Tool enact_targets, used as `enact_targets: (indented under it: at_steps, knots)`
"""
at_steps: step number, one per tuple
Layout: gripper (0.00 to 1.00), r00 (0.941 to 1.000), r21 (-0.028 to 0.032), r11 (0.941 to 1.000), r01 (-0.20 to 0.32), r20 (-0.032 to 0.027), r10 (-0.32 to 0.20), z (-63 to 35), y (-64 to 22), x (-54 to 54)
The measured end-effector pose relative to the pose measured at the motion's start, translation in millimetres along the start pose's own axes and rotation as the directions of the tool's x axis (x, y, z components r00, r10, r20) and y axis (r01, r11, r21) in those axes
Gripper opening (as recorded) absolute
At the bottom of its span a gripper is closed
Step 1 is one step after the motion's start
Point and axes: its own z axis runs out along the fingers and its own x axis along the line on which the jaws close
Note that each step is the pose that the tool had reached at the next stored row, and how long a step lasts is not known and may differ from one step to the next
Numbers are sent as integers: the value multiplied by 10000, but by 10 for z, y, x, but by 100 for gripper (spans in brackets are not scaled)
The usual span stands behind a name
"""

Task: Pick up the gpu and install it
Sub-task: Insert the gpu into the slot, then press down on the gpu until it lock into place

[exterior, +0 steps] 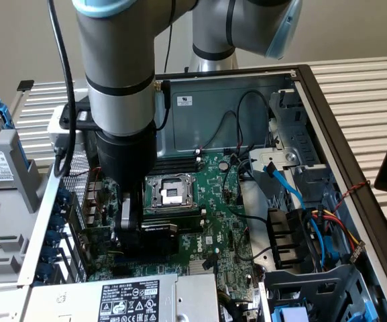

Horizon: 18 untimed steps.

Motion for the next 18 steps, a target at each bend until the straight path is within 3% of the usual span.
enact_targets:
  at_steps: [4, 8, 18]
  knots:
    - [42, 10000, 4, 10000, 1, -5, -1, -158, 14, 0]
    - [42, 10000, 64, 10000, 0, -8, 0, -244, 22, -1]
    - [42, 10000, 73, 10000, 3, -3, -3, -243, 24, -1]
